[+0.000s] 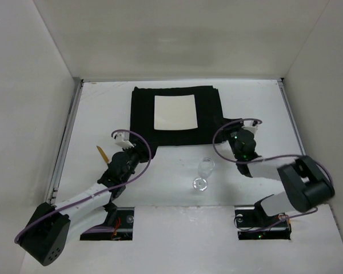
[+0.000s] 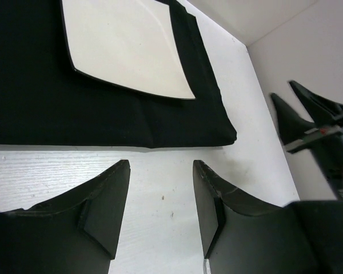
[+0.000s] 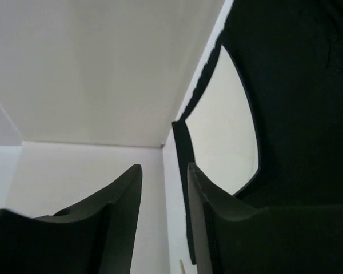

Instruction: Set the dinner table for one person

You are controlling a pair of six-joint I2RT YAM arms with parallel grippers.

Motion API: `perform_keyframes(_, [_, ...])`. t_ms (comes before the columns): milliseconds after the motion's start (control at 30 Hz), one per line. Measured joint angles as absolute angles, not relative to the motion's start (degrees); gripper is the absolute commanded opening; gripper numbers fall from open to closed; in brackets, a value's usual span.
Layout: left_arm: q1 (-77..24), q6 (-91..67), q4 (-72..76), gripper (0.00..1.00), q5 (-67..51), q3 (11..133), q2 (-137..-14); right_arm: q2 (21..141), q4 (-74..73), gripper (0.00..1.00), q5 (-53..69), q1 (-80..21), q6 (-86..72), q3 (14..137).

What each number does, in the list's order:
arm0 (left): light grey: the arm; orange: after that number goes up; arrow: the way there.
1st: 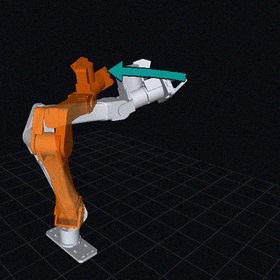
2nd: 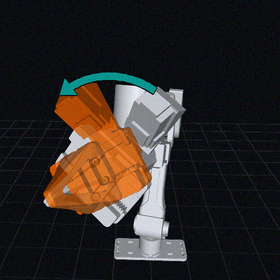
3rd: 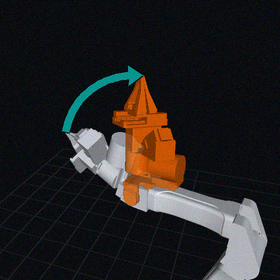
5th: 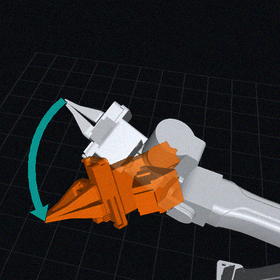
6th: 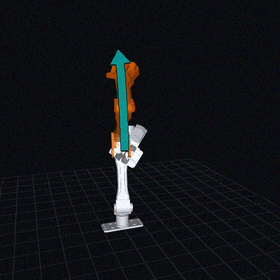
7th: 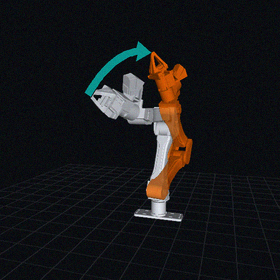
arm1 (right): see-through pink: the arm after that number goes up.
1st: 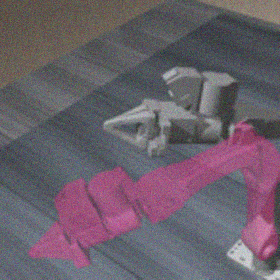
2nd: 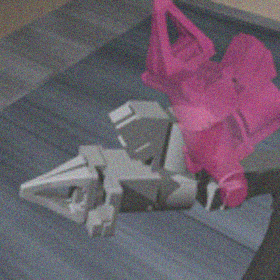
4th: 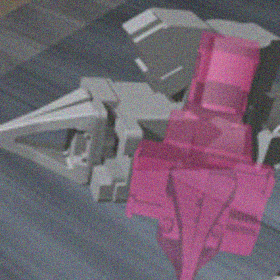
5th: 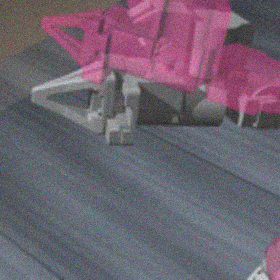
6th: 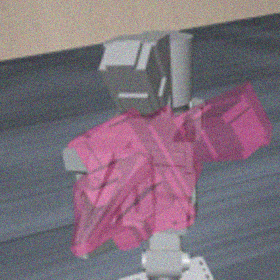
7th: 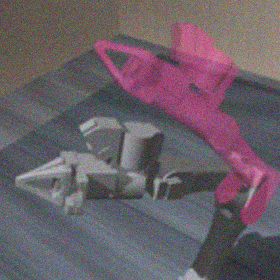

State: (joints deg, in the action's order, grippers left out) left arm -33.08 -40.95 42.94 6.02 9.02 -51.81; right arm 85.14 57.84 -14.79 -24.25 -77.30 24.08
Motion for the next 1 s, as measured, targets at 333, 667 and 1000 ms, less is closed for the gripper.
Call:
perform_keyframes(333, [-31.8,-41.2,40.3,0.24,6.0,9.0,-51.7,32.9,-11.8,0.07,-19.4,-24.4,-48.8,48.6])
perform_keyframes(667, [-31.0,-41.3,37.6,0.28,6.3,9.0,-50.7,49.1,-56.9,0.46,-27.0,-57.1,-42.6,78.9])
perform_keyframes(1000, [-29.5,-42.0,37.1,0.31,6.3,9.0,-50.1,66.8,-72.5,0.49,-27.8,-61.2,-36.7,88.5])
